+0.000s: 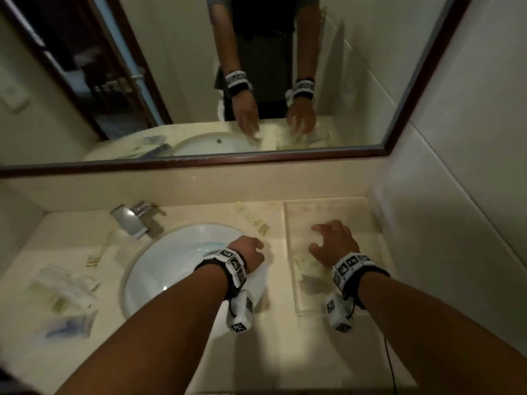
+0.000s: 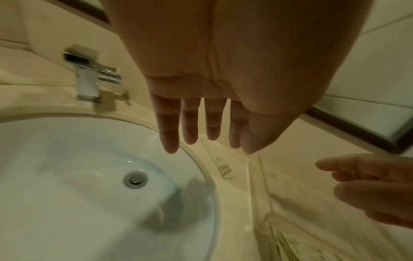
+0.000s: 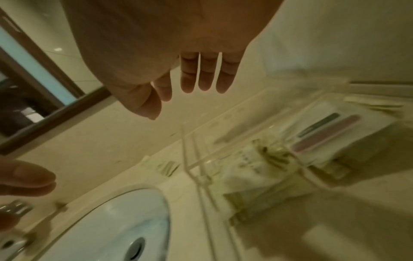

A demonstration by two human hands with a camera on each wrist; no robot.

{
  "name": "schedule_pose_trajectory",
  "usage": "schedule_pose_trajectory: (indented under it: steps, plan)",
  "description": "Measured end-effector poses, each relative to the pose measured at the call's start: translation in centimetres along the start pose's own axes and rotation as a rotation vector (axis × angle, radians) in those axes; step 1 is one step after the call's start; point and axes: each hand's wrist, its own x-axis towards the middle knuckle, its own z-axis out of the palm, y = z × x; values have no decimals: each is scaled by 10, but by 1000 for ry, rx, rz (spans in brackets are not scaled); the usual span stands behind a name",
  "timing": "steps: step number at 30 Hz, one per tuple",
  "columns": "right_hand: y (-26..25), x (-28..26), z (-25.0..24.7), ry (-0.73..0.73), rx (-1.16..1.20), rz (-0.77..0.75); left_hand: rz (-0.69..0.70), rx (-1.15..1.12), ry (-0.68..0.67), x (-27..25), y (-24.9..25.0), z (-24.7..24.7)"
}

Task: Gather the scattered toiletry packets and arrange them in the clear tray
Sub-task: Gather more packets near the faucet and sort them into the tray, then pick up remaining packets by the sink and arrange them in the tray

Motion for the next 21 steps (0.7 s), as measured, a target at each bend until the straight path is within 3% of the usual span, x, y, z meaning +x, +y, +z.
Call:
schedule_pose_trajectory:
  steps: [15,21]
  plan:
    - [-208,-42,60,-151,-56,-312,-260,-288,204,-131,-182,-22]
    - [-294,-77,100,-247,-134,-410,-343,-374,207,-177,-260,-17]
